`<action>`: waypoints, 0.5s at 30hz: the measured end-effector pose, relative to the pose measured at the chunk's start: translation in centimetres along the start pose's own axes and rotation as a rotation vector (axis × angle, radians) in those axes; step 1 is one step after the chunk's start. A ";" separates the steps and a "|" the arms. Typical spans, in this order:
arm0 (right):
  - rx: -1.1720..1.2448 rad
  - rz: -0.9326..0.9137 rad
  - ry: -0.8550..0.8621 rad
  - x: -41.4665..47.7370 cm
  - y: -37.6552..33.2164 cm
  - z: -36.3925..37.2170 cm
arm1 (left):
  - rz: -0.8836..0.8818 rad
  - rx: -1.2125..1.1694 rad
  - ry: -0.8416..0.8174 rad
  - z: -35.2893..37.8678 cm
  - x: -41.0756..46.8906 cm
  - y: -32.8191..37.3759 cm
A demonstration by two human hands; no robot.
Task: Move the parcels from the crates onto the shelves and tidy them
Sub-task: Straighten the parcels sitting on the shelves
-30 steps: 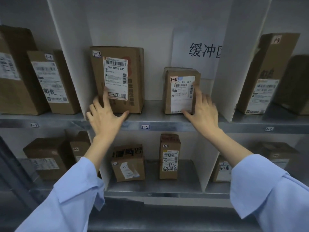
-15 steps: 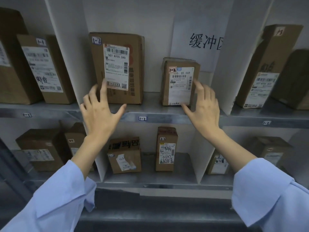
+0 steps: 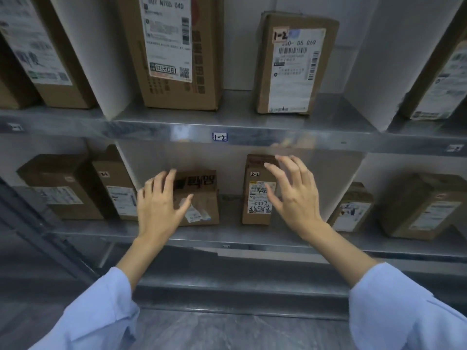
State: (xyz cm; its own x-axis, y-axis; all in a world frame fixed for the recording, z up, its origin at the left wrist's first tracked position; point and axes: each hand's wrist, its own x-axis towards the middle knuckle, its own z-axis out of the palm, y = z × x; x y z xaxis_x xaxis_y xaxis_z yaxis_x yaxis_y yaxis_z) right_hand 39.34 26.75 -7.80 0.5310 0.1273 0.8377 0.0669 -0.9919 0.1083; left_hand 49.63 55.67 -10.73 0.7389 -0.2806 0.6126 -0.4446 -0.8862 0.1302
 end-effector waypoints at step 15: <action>0.106 0.450 -0.380 -3.8 2.7 8.4 | -0.339 -0.223 -0.245 7.2 -1.3 -2.2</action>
State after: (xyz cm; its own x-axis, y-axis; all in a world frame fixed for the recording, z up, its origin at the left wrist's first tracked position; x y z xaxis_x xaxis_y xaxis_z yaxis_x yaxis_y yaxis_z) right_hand 44.60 23.58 -15.22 0.7905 -0.2955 0.5365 -0.1611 -0.9454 -0.2834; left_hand 53.34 55.31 -17.43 0.9469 -0.0911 0.3083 -0.2354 -0.8496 0.4719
